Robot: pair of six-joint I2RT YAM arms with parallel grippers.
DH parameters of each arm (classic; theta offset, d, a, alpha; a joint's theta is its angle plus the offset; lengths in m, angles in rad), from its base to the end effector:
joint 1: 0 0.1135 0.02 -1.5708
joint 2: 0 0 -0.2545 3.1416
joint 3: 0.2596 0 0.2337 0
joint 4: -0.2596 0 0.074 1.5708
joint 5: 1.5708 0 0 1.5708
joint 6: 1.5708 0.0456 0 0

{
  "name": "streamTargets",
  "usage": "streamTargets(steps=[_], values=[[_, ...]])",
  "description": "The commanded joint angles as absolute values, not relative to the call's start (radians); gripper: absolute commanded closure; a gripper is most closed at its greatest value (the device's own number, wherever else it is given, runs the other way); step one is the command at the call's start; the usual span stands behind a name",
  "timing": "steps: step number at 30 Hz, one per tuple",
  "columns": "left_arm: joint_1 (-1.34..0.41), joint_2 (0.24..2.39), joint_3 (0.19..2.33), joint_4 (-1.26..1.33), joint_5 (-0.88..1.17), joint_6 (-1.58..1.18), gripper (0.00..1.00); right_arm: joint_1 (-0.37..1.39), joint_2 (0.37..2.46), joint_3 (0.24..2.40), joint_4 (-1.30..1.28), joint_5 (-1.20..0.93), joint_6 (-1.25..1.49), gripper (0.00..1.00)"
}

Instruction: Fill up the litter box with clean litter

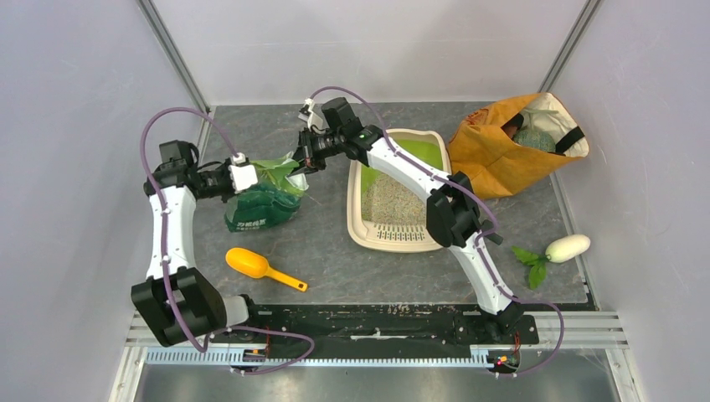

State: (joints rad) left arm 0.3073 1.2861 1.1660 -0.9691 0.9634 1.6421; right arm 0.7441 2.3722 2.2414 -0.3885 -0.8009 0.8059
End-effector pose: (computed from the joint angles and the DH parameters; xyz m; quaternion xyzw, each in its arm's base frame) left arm 0.2270 0.0328 0.3016 0.6195 0.6076 -0.0777 0.4910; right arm 0.3651 0.3806 0.2681 -0.1709 0.8022 0.5643 0.0942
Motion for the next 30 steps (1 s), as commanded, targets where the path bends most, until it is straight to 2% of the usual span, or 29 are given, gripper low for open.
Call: streamTargets(steps=[1,6,10,13,14,17,18,19,22,30], values=[[0.359,1.331,1.204,-1.058,0.969,1.717,0.98,0.774,2.250,2.297,-0.168,-0.970,0.932,1.00],[0.404,1.322,1.292,-1.129,1.067,1.714,0.98,0.759,2.273,2.316,-0.253,-0.924,0.881,1.00],[0.403,1.269,1.328,-1.224,1.138,1.802,0.98,0.738,2.296,2.395,-0.497,-0.748,0.732,1.00],[0.386,1.247,1.288,-1.224,1.129,1.841,0.98,0.730,2.289,2.334,-0.546,-0.685,0.680,1.00],[0.381,1.252,1.271,-1.224,1.111,1.871,0.98,0.730,2.291,2.321,-0.552,-0.687,0.677,0.97],[0.380,1.284,1.233,-1.210,1.063,1.902,0.98,0.729,2.292,2.294,-0.594,-0.675,0.636,0.53],[0.380,1.293,1.227,-1.207,1.048,1.909,0.98,0.727,2.287,2.288,-0.626,-0.650,0.596,0.42],[0.379,1.299,1.222,-1.196,1.041,1.900,0.98,0.725,2.285,2.287,-0.678,-0.601,0.554,0.36],[0.380,1.295,1.212,-1.188,1.043,1.898,0.98,0.718,2.277,2.257,-0.746,-0.538,0.478,0.33],[0.374,1.279,1.210,-1.202,1.045,1.925,0.98,0.737,2.299,2.278,-0.776,-0.554,0.498,0.34]])
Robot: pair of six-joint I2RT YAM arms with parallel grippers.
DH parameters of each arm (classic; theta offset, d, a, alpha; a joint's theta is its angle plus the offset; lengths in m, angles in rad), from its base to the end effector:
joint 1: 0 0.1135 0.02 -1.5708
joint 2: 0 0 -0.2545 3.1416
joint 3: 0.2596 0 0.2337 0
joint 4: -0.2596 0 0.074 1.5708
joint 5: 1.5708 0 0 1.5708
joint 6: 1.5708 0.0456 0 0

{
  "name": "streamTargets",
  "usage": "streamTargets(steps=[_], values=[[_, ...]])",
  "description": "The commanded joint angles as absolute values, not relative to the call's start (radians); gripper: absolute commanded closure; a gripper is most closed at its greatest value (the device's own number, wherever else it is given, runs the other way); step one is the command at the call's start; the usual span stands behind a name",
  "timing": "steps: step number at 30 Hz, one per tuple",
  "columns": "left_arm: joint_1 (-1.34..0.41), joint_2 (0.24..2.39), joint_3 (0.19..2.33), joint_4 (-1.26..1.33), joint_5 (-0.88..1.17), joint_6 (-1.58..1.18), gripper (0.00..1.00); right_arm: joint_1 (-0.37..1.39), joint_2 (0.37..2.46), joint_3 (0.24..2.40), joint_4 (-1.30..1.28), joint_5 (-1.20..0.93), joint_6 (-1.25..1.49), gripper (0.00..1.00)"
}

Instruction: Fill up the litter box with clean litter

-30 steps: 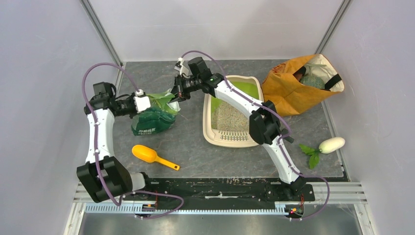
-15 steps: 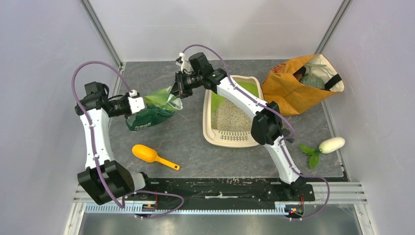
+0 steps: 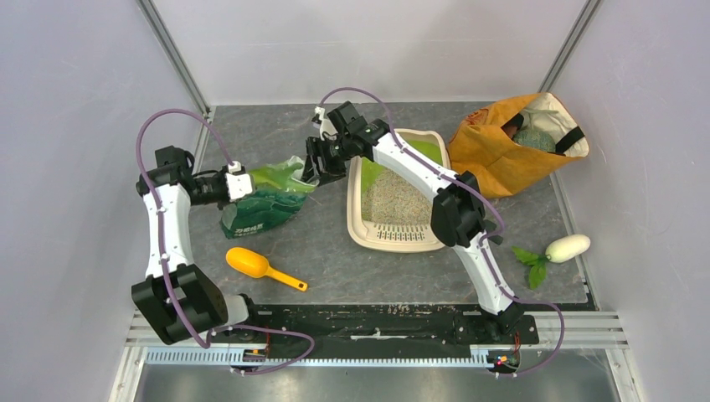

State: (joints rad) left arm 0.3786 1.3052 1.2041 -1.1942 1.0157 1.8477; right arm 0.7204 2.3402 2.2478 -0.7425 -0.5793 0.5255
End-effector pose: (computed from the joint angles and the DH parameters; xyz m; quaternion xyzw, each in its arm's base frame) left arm 0.2100 0.0418 0.3016 0.6297 0.5976 -0.1052 0.4851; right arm 0.3614 0.3504 0.2521 -0.1892 0.8800 0.4176 0.1245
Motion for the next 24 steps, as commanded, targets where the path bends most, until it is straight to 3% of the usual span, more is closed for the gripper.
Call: streamTargets(steps=[1,5,10,11,12,13,14,24], values=[[0.373,1.278,1.208,-1.225,1.045,1.966,0.98,0.735,2.311,2.285,-0.775,-0.558,0.509,0.39],[0.365,1.279,1.229,-1.220,1.068,1.948,0.98,0.737,2.329,2.304,-0.688,-0.645,0.570,1.00],[0.348,1.285,1.265,-1.177,1.087,1.856,0.98,0.744,2.281,2.295,-0.495,-0.723,0.627,1.00],[0.348,1.287,1.260,-1.170,1.069,1.853,0.98,0.738,2.279,2.298,-0.503,-0.726,0.617,0.86],[0.350,1.290,1.258,-1.169,1.048,1.856,0.98,0.731,2.271,2.288,-0.509,-0.724,0.603,0.64],[0.352,1.292,1.254,-1.168,1.029,1.860,0.98,0.719,2.256,2.260,-0.511,-0.718,0.587,0.51],[0.357,1.294,1.251,-1.165,1.023,1.860,0.98,0.708,2.240,2.227,-0.509,-0.703,0.576,0.45],[0.404,1.309,1.203,-1.160,1.015,1.891,0.98,0.598,1.994,1.955,-0.376,-0.684,0.364,0.27]])
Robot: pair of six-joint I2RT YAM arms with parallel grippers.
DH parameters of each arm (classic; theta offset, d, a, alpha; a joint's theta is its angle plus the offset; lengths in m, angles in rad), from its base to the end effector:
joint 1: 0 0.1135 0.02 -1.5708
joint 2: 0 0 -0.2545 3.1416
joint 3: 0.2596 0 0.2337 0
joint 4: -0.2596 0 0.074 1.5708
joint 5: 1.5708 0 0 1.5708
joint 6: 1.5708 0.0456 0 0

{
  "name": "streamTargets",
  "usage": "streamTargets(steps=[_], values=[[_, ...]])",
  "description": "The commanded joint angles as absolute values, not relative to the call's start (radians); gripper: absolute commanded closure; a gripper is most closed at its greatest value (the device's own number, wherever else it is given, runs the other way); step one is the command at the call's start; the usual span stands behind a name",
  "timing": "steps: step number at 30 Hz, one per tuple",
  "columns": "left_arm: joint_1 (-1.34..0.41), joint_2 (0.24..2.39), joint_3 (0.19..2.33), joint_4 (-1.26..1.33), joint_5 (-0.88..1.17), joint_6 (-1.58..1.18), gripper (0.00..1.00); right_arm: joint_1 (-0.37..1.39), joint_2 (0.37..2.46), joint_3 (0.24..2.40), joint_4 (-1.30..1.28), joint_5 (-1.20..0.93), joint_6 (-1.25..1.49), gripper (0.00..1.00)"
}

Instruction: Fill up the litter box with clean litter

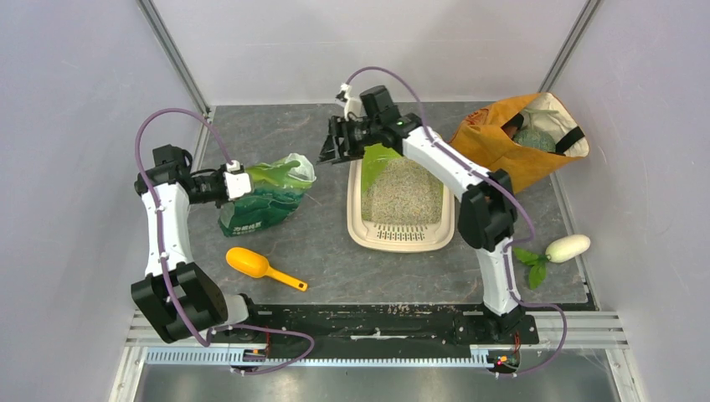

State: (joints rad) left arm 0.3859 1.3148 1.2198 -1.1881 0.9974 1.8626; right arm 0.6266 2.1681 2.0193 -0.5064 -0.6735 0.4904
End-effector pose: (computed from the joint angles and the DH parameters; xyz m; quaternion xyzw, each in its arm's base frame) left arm 0.2128 0.0451 0.3033 0.6357 0.5966 -0.0909 0.4813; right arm 0.3740 0.3059 0.2830 -0.2033 0.8347 0.4724 0.1967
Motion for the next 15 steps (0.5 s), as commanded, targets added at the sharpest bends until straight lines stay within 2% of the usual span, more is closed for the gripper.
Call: streamTargets(steps=[1,4,7,11,15], values=[[0.406,1.309,1.198,-1.161,1.013,1.895,0.98,0.598,1.958,1.914,-0.361,-0.689,0.328,0.27],[0.414,1.309,1.189,-1.174,1.012,1.913,0.98,0.624,1.824,1.702,-0.277,-0.707,0.268,0.34],[0.420,1.301,1.183,-1.177,1.016,1.916,0.98,0.727,1.724,1.496,-0.254,-0.666,0.156,0.43],[0.425,1.299,1.183,-1.176,1.018,1.918,0.98,0.894,1.661,1.283,-0.134,-0.490,0.039,0.41],[0.425,1.304,1.191,-1.178,1.019,1.911,0.98,1.023,1.716,1.233,0.018,-0.341,0.032,0.33]])
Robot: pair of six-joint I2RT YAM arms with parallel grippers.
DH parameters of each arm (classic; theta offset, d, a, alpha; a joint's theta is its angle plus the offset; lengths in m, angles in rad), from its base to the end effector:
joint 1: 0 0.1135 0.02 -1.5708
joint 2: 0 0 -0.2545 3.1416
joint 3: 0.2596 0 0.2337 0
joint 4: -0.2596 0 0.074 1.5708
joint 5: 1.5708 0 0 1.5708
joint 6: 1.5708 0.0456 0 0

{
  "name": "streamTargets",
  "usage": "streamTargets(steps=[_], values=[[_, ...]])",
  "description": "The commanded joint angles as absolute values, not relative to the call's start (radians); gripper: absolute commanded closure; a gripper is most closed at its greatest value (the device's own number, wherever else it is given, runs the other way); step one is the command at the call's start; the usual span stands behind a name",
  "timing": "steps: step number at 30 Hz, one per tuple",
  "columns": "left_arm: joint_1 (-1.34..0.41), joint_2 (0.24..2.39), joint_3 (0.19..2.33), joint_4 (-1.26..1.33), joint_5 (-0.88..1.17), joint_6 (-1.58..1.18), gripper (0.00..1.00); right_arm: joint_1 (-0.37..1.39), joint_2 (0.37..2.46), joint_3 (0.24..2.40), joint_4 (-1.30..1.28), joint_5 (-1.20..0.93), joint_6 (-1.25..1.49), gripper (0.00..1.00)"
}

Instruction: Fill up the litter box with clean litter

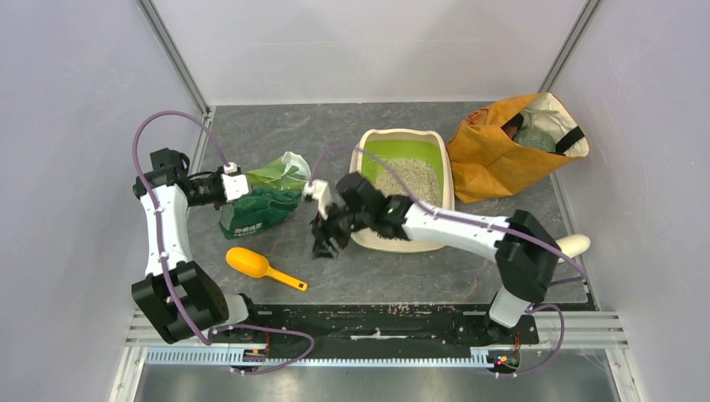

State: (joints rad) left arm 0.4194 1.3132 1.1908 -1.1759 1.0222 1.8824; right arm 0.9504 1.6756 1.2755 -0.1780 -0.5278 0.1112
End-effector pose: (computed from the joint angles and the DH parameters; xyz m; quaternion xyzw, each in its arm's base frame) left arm 0.2104 0.0512 0.2974 0.6267 0.5987 -0.0894 0.4908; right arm 0.1982 0.3168 0.2719 -0.4593 0.7246 0.4305 0.2804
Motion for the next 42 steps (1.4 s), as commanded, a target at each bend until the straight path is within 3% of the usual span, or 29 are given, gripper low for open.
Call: streamTargets(steps=[1,7,22,24,27,31,33,39,42], values=[[0.426,1.303,1.192,-1.178,1.017,1.910,0.98,1.041,1.732,1.226,0.059,-0.334,0.050,0.30],[0.429,1.304,1.200,-1.175,1.017,1.898,0.98,1.214,1.785,1.093,0.348,-0.211,0.016,0.19],[0.440,1.296,1.160,-1.174,1.014,1.926,0.98,1.273,2.052,1.248,0.224,-0.020,-0.086,0.21],[0.442,1.295,1.136,-1.174,1.002,1.942,0.98,1.274,2.059,1.249,0.210,-0.008,-0.092,0.26],[0.455,1.301,1.084,-1.172,0.964,1.991,0.98,1.273,2.051,1.230,0.207,-0.006,-0.092,0.45],[0.498,1.323,1.026,-1.172,0.949,2.026,0.98,1.269,2.020,1.208,0.191,-0.011,-0.090,0.86],[0.517,1.330,1.000,-1.174,0.927,2.054,0.98,1.266,1.999,1.203,0.181,-0.014,-0.092,1.00],[0.555,1.323,0.927,-1.226,0.904,2.155,0.94,1.230,1.912,1.191,0.082,-0.071,-0.087,1.00],[0.555,1.297,0.911,-1.220,0.924,2.134,0.80,1.212,1.843,1.166,0.022,-0.121,-0.087,1.00]])
